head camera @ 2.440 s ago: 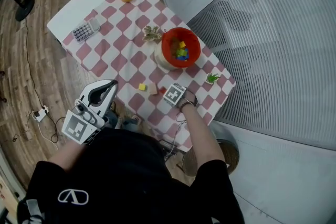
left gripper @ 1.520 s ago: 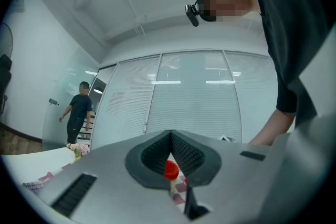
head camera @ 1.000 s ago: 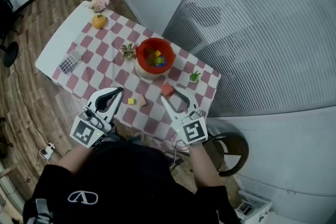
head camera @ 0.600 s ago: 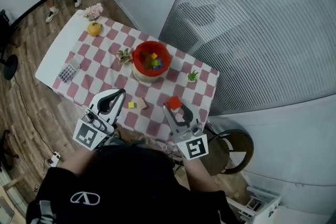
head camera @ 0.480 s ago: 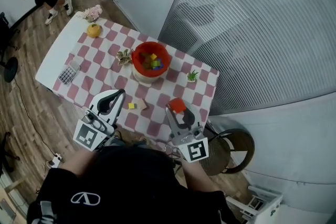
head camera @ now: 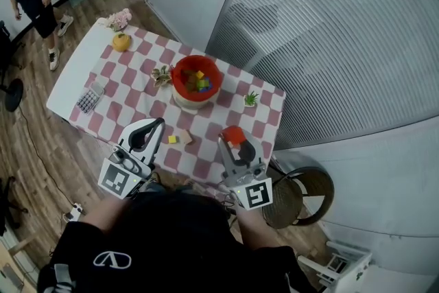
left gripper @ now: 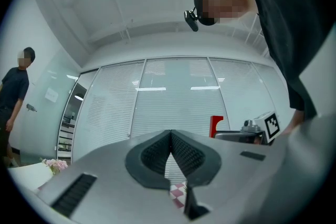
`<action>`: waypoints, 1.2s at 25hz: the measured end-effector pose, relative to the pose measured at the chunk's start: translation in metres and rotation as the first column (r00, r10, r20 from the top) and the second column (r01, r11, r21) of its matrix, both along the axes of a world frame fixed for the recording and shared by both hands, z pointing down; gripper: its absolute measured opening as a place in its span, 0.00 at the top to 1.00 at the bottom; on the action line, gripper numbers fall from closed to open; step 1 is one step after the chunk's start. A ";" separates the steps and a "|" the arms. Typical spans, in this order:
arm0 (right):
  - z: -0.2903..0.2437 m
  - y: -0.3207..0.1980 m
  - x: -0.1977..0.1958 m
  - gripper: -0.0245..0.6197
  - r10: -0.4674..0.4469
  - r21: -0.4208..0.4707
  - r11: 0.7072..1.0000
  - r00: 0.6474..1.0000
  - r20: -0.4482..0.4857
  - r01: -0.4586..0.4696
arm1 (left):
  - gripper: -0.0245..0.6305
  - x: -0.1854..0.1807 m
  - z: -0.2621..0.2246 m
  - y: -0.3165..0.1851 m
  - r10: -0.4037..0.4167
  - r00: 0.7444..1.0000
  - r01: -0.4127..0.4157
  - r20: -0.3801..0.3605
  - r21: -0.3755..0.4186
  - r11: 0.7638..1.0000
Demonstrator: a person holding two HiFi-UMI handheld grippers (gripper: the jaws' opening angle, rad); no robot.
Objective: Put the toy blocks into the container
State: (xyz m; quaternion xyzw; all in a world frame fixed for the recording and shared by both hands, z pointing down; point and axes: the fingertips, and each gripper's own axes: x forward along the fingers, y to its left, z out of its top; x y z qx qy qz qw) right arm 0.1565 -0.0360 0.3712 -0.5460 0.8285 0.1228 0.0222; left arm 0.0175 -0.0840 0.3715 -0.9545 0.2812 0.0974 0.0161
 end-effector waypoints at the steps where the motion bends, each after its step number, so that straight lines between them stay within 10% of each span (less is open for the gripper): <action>1: 0.000 -0.005 0.002 0.73 0.001 0.002 1.000 1.000 0.001 -0.001 | 0.95 -0.001 0.000 0.000 -0.001 1.000 0.001 0.000 0.003 1.000; 30: 0.063 -0.212 0.013 0.73 -0.010 -0.143 0.990 1.000 -0.028 0.006 | 0.95 -0.056 0.006 0.007 -0.164 0.986 0.164 0.011 -0.024 0.986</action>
